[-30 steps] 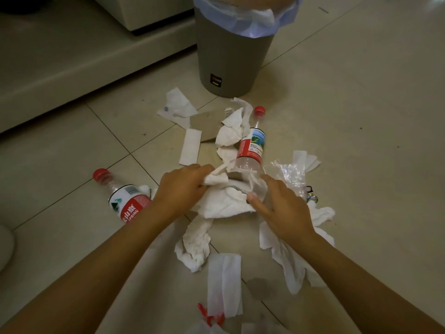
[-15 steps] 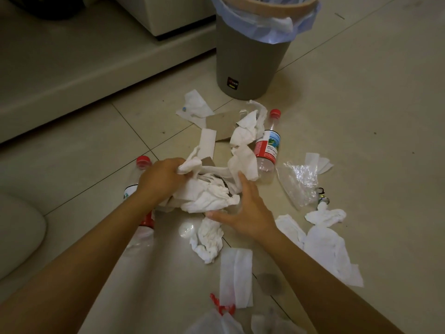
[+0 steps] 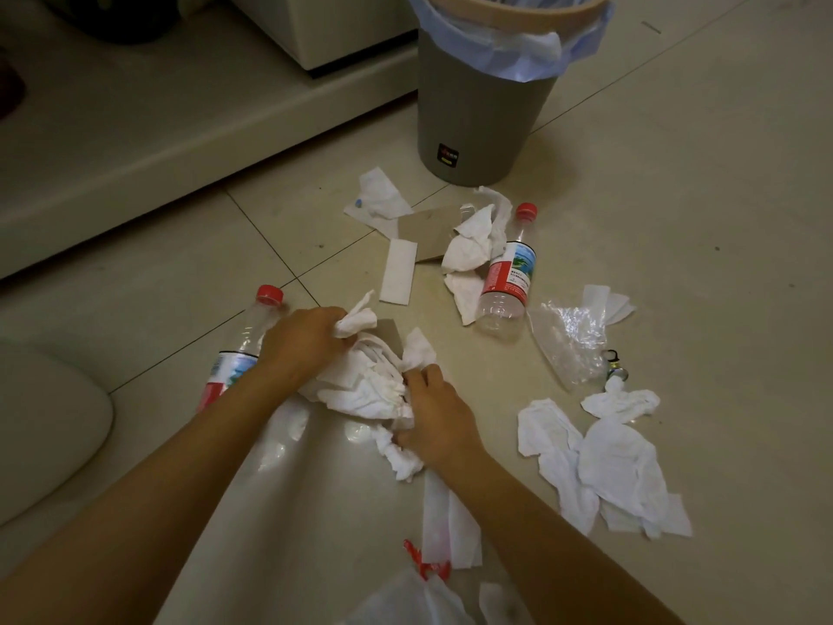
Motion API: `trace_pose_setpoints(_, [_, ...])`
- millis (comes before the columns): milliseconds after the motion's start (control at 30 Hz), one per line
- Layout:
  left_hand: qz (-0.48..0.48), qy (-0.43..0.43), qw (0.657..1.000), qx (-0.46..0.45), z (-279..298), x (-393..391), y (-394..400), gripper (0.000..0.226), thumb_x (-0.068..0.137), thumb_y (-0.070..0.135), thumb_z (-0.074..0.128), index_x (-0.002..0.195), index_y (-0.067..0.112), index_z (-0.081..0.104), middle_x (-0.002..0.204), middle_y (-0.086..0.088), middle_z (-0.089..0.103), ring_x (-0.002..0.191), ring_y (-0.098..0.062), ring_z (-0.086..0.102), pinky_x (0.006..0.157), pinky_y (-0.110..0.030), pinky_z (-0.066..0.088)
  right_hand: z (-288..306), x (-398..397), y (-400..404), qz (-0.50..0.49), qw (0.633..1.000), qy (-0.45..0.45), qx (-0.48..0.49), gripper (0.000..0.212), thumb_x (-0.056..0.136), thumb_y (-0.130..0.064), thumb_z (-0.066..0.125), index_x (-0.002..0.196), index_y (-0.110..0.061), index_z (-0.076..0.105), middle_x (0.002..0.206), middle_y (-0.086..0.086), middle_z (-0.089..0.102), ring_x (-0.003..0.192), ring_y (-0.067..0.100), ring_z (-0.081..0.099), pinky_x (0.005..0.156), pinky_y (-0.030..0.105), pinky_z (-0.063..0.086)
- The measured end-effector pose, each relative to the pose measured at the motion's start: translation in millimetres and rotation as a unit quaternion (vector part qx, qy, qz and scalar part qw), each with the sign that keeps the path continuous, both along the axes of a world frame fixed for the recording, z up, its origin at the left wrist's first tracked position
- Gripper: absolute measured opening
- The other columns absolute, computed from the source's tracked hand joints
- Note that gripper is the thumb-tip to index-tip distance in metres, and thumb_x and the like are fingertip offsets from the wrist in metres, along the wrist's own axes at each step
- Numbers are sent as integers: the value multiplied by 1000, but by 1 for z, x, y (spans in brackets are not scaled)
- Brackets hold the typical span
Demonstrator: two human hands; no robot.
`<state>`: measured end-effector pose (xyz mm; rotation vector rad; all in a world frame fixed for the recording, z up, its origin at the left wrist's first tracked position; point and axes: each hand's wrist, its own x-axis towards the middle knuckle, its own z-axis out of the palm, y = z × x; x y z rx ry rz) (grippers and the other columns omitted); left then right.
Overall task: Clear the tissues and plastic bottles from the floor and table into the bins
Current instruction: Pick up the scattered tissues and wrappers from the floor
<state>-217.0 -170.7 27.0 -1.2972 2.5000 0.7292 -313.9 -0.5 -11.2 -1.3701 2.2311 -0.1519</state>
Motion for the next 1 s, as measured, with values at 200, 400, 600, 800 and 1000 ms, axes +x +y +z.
trace_pose_setpoints(200, [1, 7, 999, 35, 8, 11, 7, 21, 93, 36, 51, 104, 21, 61, 99, -4, 66, 86, -22, 60, 74, -33, 48, 13, -10, 1, -111, 986, -118, -47, 12, 80, -19, 66, 90, -12, 63, 90, 7, 67, 82, 23, 63, 66, 27, 43])
trace_pose_setpoints(400, [86, 139, 986, 28, 57, 32, 5, 24, 94, 30, 53, 108, 15, 65, 99, -7, 67, 88, -26, 61, 76, -36, 51, 64, -20, -18, -183, 943, -242, -137, 18, 74, -13, 75, 66, -15, 59, 64, -6, 58, 59, 7, 53, 54, 20, 42])
trace_pose_setpoints(600, [137, 201, 966, -86, 117, 81, -3, 12, 92, 35, 54, 91, 30, 64, 83, 2, 66, 74, -21, 62, 68, -37, 54, 126, 8, -64, -143, 932, -245, -225, 22, 70, -14, 72, 74, 3, 59, 74, 20, 64, 73, 33, 65, 62, 56, 54])
trace_pose_setpoints(800, [187, 225, 945, -150, 174, 134, -12, 17, 94, 33, 53, 103, 22, 62, 84, -4, 67, 73, -25, 64, 70, -44, 56, 196, 61, -102, -77, 929, -262, -249, 13, 67, -3, 73, 77, -1, 64, 78, 15, 68, 77, 32, 67, 62, 53, 57])
trace_pose_setpoints(1000, [239, 237, 920, -202, 201, 185, -13, 19, 93, 33, 50, 99, 22, 65, 86, -5, 67, 79, -25, 63, 74, -45, 55, 231, 110, -119, -16, 928, -266, -260, 16, 65, -10, 77, 79, -10, 69, 79, 7, 70, 76, 27, 68, 65, 51, 58])
